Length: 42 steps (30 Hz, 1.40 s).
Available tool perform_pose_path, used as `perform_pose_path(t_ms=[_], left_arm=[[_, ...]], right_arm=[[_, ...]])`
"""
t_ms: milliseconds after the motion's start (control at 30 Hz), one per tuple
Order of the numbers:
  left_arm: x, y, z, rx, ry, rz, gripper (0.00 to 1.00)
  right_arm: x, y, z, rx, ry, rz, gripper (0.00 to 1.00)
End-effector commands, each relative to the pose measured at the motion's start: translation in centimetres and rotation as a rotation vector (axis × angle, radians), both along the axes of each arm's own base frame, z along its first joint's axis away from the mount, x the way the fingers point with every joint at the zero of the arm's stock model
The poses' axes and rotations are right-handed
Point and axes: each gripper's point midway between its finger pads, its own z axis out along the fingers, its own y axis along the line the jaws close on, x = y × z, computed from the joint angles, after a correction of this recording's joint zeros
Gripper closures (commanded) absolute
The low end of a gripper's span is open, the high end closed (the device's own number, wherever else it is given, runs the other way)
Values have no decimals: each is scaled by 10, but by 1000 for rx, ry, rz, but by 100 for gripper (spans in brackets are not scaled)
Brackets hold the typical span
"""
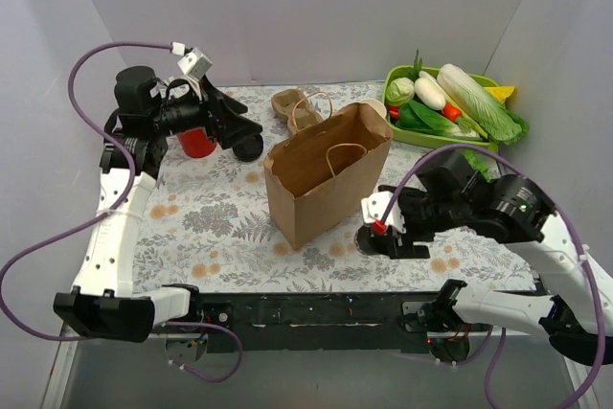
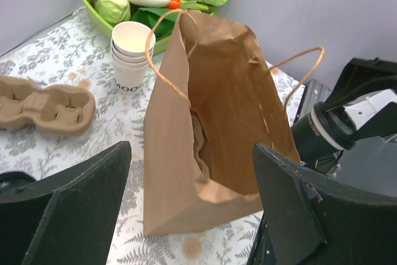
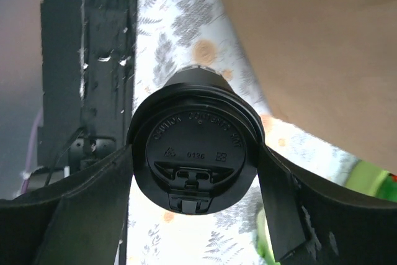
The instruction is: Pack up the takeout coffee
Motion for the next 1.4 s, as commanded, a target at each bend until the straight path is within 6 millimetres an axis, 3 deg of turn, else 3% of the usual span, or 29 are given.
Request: perform_pose_path(t_ms=[0,33,67,167,200,233,267,300,400,500,533,600,733,767,867,933,967,1000,1033,1067,1167,1200,1233,1267,1333,1367], left_arm=[[18,-20,-8,-32,91,-77,21],[20,-25,-7,-29,86,-86,21],[19,-36,-9,-21,91,-107,21],[24,-59,-24,28,100,-128,23],[25,-63,-28,44,93,-137,24],[28,-67,-34,55,107,-143,27],[29,-70,-39,64,117,-145,28],[32,-70,-41,71,120,-137,29],[33,-71,-48,87,124,-142,33],[28,-73,-52,95,137,-163,41],[24,-74,-52,91,142,-179,41],[13,-75,-52,87,147,-214,38],[-3,-74,-46,72,142,-238,35],[-5,-74,-45,72,139,-237,34],[-8,-69,-39,75,109,-214,30],[-11,-67,-27,71,74,-193,25],[-11,-65,-20,69,56,-179,25],[-9,-63,-14,64,48,-152,24],[-8,-61,-5,56,30,-138,23],[-7,-56,10,37,3,-120,22],[-4,-45,32,-9,-13,-93,22],[-3,-43,34,-14,-14,-87,22],[-1,-42,34,-17,-13,-80,22],[3,-39,30,-15,-6,-63,22],[5,-36,26,-17,-4,-41,22],[9,-34,23,-17,1,-26,22]], right_arm=[[15,0,72,147,-143,-70,99],[21,0,88,172,-189,-79,99],[29,-3,124,234,-273,-114,99],[47,-8,174,300,-403,-184,99],[46,-14,208,376,-474,-199,99],[49,-17,229,418,-520,-221,99],[64,-12,241,419,-559,-258,99],[62,-19,274,500,-627,-277,99],[75,-8,299,573,-691,-300,99],[89,5,284,556,-696,-309,99],[101,18,270,522,-703,-298,99],[111,20,259,490,-733,-308,99],[137,39,222,380,-750,-289,99],[143,46,205,343,-729,-269,99],[157,47,185,297,-658,-258,99],[172,36,178,260,-617,-288,99],[176,38,157,215,-533,-267,99],[178,34,166,227,-523,-270,99],[185,26,161,203,-496,-282,99],[186,32,146,177,-431,-247,99],[163,22,128,106,-342,-170,99],[158,20,126,101,-352,-140,99],[152,17,103,61,-317,-107,99],[137,11,109,83,-349,-74,99],[126,4,88,49,-321,-44,99],[115,-1,90,63,-335,-35,99]])
